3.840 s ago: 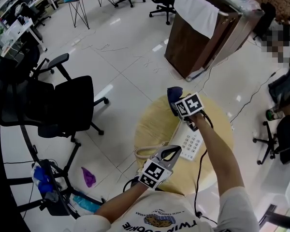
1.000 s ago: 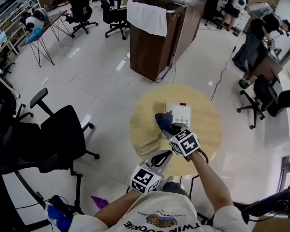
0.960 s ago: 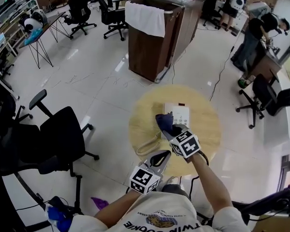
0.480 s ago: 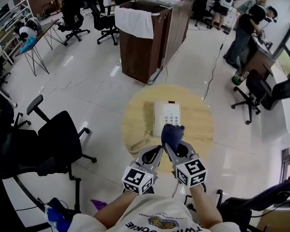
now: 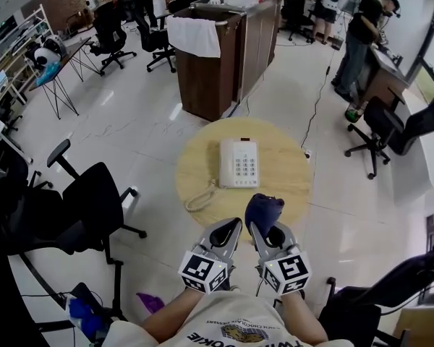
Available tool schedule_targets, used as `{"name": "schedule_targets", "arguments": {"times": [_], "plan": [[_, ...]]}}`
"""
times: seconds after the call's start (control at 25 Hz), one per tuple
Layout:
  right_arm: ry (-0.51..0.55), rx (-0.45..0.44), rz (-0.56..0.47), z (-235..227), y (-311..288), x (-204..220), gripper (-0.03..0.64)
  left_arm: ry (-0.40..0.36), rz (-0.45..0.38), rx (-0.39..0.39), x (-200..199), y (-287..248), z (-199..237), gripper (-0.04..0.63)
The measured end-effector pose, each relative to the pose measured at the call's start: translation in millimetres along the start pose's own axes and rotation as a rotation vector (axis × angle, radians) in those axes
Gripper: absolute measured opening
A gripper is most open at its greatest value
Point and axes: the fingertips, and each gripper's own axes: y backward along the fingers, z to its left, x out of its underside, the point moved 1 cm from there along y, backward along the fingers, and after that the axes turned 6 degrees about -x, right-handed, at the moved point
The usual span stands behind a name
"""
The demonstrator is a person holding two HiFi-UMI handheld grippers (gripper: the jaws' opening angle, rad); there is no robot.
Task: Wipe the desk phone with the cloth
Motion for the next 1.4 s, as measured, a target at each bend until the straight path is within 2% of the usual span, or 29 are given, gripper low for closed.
{"name": "schedule_targets", "arguments": {"times": [0.36, 0.64, 0.84, 1.4], "plan": [[0.025, -0.001, -0.061, 26.5, 59.0, -1.3, 0.069, -0.032, -0.035, 0.003, -0.9, 38.6, -48.2, -0.009], [0.055, 0.019, -0.076, 41.3, 82.9, 0.5, 0.067, -0.054, -0.051, 0.001, -2.5, 59.9, -66.3, -0.009], [0.065, 0.040, -0.085, 48.1, 93.1, 6.2, 0.067, -0.057, -0.067, 0.010, -4.4, 71.5, -74.5, -0.009], [0.064, 0.070, -0.081, 51.2, 96.4, 17.1, 0.067, -0.055, -0.043, 0.030, 8.2, 76.2, -74.7, -0.009]]}}
